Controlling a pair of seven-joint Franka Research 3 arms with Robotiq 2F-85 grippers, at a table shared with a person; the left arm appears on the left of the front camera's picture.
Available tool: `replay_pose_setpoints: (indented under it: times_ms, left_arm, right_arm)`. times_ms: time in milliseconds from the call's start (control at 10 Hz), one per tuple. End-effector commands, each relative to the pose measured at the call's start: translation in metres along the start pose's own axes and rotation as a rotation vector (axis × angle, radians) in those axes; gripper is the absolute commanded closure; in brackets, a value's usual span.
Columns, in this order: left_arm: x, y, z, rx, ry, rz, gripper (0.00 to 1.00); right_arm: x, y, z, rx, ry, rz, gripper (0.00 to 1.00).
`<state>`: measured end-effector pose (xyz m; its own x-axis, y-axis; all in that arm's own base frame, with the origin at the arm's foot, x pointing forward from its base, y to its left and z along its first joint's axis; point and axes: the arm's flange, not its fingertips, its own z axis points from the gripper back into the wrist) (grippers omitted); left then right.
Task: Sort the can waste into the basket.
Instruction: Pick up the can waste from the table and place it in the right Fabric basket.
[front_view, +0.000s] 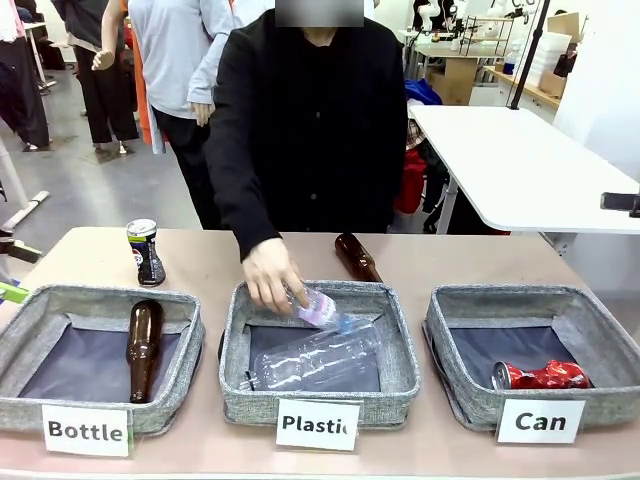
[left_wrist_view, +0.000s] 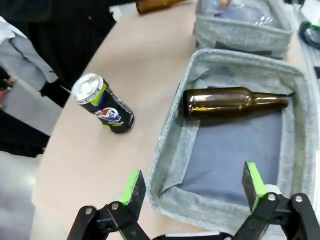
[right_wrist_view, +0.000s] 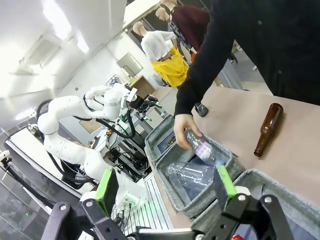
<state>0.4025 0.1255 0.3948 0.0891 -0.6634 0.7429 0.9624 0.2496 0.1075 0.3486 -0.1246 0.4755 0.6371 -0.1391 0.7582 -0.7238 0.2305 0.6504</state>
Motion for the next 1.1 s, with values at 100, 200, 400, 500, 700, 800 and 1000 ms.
replay_pose_setpoints:
  times_ms: [100, 200, 400, 500, 700, 800, 1000]
  left_arm:
    - [0.000, 0.018, -0.003, 0.050, 0.026, 0.003, 0.00]
    - [0.002, 0.019, -0.005, 0.063, -0.002, -0.022, 0.00]
    - [0.006, 0.023, -0.017, 0.055, -0.069, -0.061, 0.00]
    - [0.009, 0.032, -0.028, 0.141, -0.063, -0.025, 0.00]
    - [0.011, 0.060, -0.059, 0.210, -0.021, 0.077, 0.00]
    - [0.009, 0.076, -0.074, 0.192, -0.031, 0.141, 0.00]
    - [0.007, 0.108, -0.102, 0.268, -0.035, 0.228, 0.00]
  right_arm:
    - [0.001, 0.001, 0.003, 0.008, 0.007, 0.015, 0.00]
    - [0.001, 0.001, 0.003, 0.008, 0.007, 0.015, 0.00]
    - [0.001, 0.001, 0.003, 0.008, 0.007, 0.015, 0.00]
    - [0.001, 0.001, 0.003, 0.008, 0.007, 0.015, 0.00]
    - [0.001, 0.001, 0.003, 0.008, 0.007, 0.015, 0.00]
    - [0.001, 0.001, 0.003, 0.008, 0.007, 0.015, 0.00]
    - [0.001, 0.001, 0.003, 0.008, 0.007, 0.015, 0.00]
